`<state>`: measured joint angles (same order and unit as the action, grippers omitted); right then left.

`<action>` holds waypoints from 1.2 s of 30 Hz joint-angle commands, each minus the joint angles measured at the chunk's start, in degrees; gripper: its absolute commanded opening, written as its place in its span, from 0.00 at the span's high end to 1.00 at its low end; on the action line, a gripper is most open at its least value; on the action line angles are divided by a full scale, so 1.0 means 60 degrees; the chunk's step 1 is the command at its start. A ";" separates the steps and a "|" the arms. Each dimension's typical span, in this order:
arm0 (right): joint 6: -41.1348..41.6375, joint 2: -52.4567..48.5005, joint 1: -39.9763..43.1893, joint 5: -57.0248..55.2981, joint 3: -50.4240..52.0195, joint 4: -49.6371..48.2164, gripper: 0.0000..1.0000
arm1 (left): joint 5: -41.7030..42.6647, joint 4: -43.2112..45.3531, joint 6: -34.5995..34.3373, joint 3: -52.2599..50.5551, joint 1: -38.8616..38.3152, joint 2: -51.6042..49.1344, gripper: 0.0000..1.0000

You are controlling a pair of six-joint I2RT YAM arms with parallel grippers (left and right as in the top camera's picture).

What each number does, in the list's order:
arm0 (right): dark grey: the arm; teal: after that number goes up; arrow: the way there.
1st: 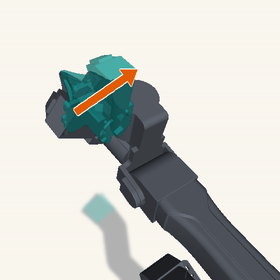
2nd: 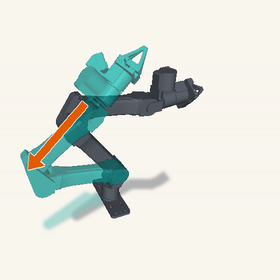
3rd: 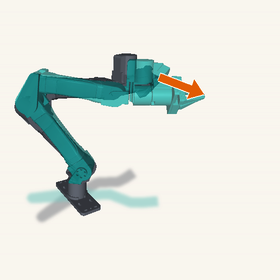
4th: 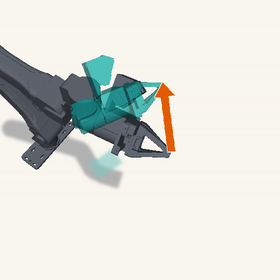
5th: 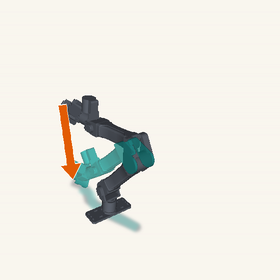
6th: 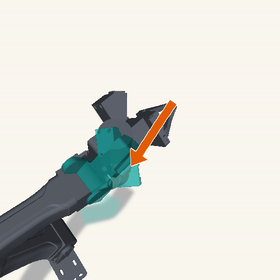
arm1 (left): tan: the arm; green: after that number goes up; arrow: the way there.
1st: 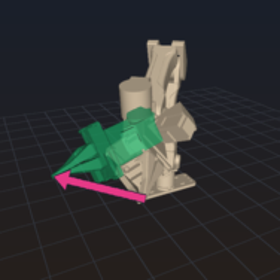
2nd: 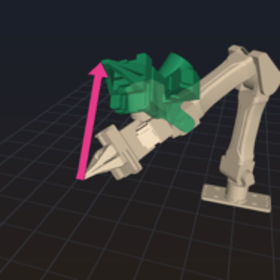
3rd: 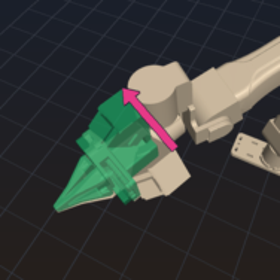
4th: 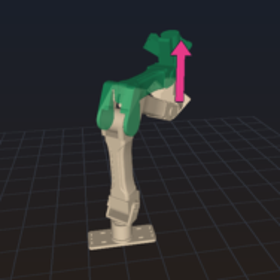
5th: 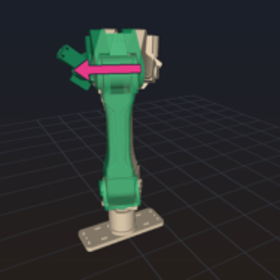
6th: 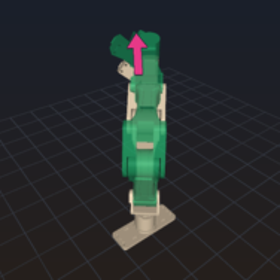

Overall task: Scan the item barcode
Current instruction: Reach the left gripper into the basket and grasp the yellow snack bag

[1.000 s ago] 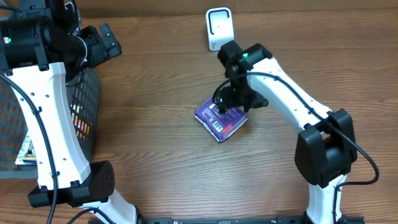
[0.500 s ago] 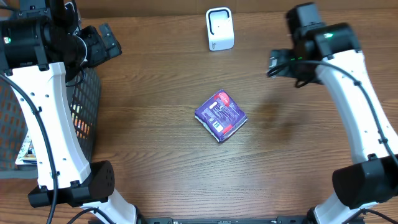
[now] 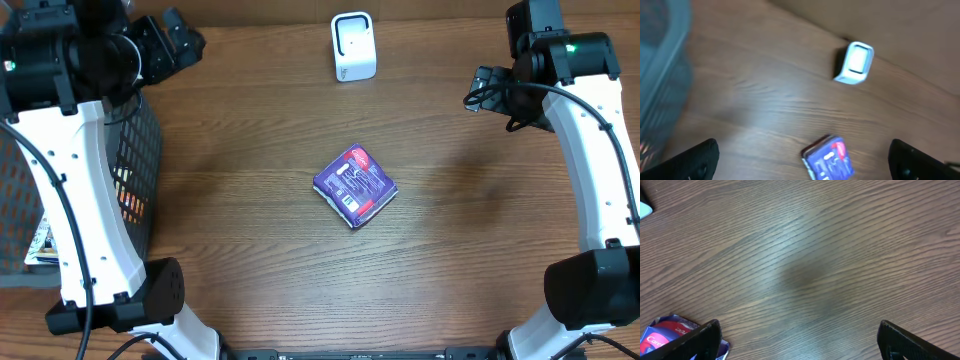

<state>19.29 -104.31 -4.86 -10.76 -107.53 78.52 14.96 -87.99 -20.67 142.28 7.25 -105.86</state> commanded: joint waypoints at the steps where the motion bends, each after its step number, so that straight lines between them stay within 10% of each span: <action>1: 0.0044 0.0025 0.0018 -0.0095 -0.0069 -0.0047 0.00 | -0.0091 -0.0106 0.0903 0.0969 0.0178 0.0514 0.00; 8: 0.0044 0.0025 0.0018 -0.0095 -0.0073 -0.0047 0.00 | -0.4411 -0.1049 -0.0933 0.1475 0.2565 0.1308 0.00; 16: 0.0044 0.0025 0.0018 -0.0095 -0.0073 -0.0047 0.00 | -0.2867 -0.1468 -0.1268 0.0430 0.5515 0.0543 0.02; 36: 0.0044 0.0025 0.0018 -0.0095 -0.0073 -0.0047 0.00 | -0.2492 -0.0233 0.0739 -0.3588 0.5271 -0.2648 0.07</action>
<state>19.27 -104.31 -4.86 -10.76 -107.53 78.52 -0.45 -90.00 -18.46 123.13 39.81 -119.63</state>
